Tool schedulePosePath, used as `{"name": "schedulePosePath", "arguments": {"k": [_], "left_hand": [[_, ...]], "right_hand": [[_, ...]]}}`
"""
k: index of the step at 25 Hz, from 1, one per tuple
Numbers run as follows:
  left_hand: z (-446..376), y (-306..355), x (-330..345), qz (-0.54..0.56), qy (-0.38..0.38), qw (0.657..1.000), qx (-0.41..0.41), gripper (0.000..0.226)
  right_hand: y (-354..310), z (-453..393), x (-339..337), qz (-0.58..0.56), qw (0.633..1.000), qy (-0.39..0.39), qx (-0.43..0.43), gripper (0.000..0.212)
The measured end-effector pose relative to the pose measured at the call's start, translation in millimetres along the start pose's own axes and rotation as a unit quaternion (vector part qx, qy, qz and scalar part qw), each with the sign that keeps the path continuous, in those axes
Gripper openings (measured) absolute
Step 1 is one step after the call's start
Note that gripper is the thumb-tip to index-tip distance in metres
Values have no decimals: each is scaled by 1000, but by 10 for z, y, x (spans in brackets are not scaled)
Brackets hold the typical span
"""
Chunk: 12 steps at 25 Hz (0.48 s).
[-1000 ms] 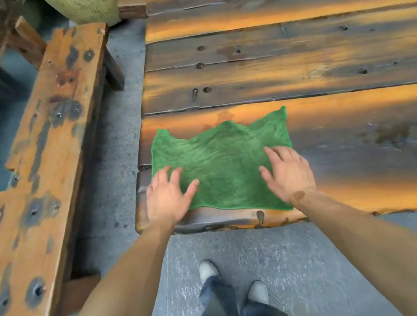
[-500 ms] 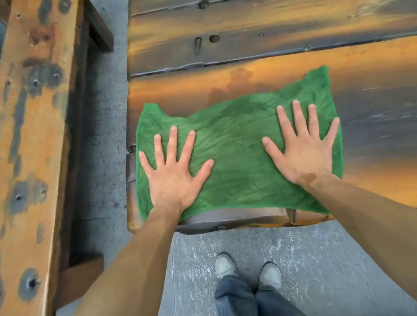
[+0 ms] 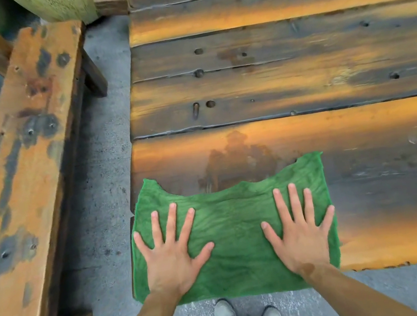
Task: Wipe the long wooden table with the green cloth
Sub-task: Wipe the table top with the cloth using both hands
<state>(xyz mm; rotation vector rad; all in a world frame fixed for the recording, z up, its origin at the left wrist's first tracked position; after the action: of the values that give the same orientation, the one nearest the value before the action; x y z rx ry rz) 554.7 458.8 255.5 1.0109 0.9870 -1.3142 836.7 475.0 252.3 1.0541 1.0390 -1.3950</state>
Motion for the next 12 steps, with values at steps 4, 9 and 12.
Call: {"name": "schedulePosePath", "arguments": {"k": [4, 9, 12], "left_hand": [[-607, -60, -177, 8, -4, 1000, 11, 83], [-1363, -123, -399, 11, -2, 1000, -21, 84], [-1743, -153, -504, 10, -10, 999, -37, 83]], "right_hand": [[-100, -561, -160, -13, 1000, 0, 29, 78], [-191, -1307, -344, -20, 999, 5, 38, 79], [-239, -1707, -424, -25, 999, 7, 39, 79]]}}
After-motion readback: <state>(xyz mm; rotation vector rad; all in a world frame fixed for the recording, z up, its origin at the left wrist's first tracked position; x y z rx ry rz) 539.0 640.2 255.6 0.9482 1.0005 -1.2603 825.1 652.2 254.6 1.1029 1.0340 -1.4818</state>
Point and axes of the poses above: each hand's wrist, its own z-axis away from the middle knuckle, its own x-axis out of the palm, y = z × x, the point moved 4 cm from there along -z, towards the middle knuckle, and after that the axes turned 1 degree about -x, right-handed, at the moved point
